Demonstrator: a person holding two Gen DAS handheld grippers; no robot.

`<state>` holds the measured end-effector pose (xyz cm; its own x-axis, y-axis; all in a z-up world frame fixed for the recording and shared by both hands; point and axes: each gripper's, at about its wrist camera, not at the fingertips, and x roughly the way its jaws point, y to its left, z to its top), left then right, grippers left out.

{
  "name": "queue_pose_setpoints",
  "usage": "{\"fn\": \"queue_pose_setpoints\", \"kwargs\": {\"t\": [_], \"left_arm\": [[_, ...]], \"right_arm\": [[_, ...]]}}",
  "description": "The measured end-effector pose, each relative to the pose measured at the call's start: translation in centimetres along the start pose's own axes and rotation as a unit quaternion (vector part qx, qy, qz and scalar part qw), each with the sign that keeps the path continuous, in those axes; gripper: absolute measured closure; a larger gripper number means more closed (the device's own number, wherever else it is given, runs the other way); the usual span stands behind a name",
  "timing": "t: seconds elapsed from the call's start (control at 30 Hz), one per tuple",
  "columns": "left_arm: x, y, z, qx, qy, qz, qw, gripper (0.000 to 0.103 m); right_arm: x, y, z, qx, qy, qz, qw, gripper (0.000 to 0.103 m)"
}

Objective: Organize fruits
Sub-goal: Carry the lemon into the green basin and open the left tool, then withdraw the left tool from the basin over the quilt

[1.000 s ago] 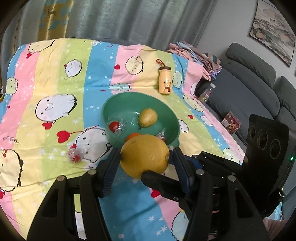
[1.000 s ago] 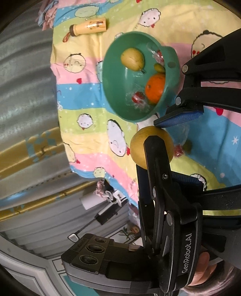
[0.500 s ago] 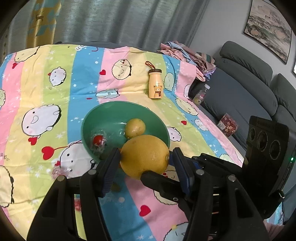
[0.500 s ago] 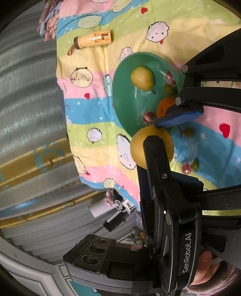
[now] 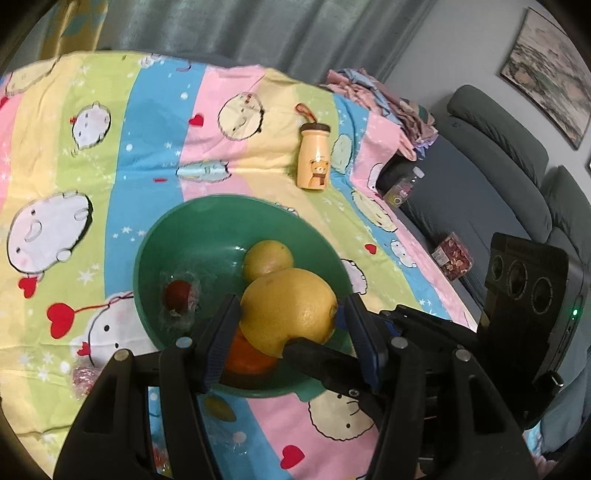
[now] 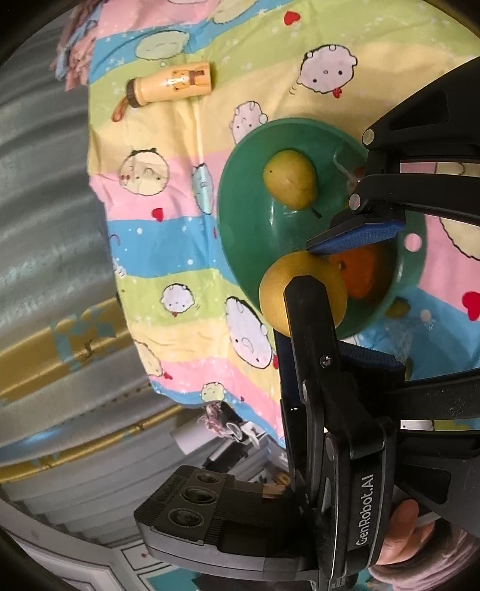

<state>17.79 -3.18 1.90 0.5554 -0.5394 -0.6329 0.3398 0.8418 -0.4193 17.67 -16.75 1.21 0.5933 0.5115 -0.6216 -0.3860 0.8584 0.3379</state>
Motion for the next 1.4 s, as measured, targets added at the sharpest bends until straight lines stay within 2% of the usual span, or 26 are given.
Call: {"fn": "queue_pose_setpoints", "kwargs": {"t": [0.2, 0.47, 0.53, 0.57, 0.6, 0.67, 0.9, 1.17, 1.33, 1.4], "left_arm": [[1.9, 1.3, -0.5, -0.029, 0.031, 0.002, 0.9991, 0.046], [2.5, 2.1, -0.4, -0.05, 0.036, 0.007, 0.9981, 0.045], [2.5, 2.2, -0.4, -0.056, 0.032, 0.01, 0.9979, 0.038], [2.3, 2.3, -0.3, -0.061, 0.028, 0.015, 0.9976, 0.034], [2.2, 2.5, -0.2, -0.066, 0.025, 0.017, 0.9974, 0.026], [1.4, 2.9, -0.1, -0.075, 0.014, 0.018, 0.9969, 0.023], [-2.1, 4.4, -0.5, -0.084, -0.015, 0.039, 0.9956, 0.021], [-6.8, 6.7, -3.7, -0.097, -0.033, 0.09, 0.9907, 0.019], [-8.5, 7.2, -6.0, -0.088, -0.026, 0.131, 0.9871, 0.019], [-9.0, 7.5, -7.1, -0.09, -0.025, 0.134, 0.9866, 0.019]], "right_arm": [[2.0, -0.2, -0.3, -0.004, 0.049, -0.023, 0.999, 0.054], [2.5, -0.2, -0.4, -0.007, 0.06, -0.031, 0.998, 0.054], [2.4, -0.1, -0.4, -0.01, 0.059, -0.034, 0.998, 0.053], [2.3, 0.0, -0.3, -0.01, 0.056, -0.038, 0.998, 0.049], [2.1, 0.0, -0.3, -0.009, 0.052, -0.041, 0.998, 0.043], [1.7, -0.1, -0.2, -0.006, 0.042, -0.046, 0.998, 0.039], [-0.4, -1.3, 0.0, 0.025, 0.017, -0.049, 0.998, 0.039], [-3.2, -1.9, -2.2, 0.036, 0.014, -0.059, 0.997, 0.037], [-4.3, -1.9, -3.2, 0.042, 0.016, -0.06, 0.997, 0.037], [-4.6, -1.7, -3.7, 0.042, 0.018, -0.058, 0.997, 0.037]]}}
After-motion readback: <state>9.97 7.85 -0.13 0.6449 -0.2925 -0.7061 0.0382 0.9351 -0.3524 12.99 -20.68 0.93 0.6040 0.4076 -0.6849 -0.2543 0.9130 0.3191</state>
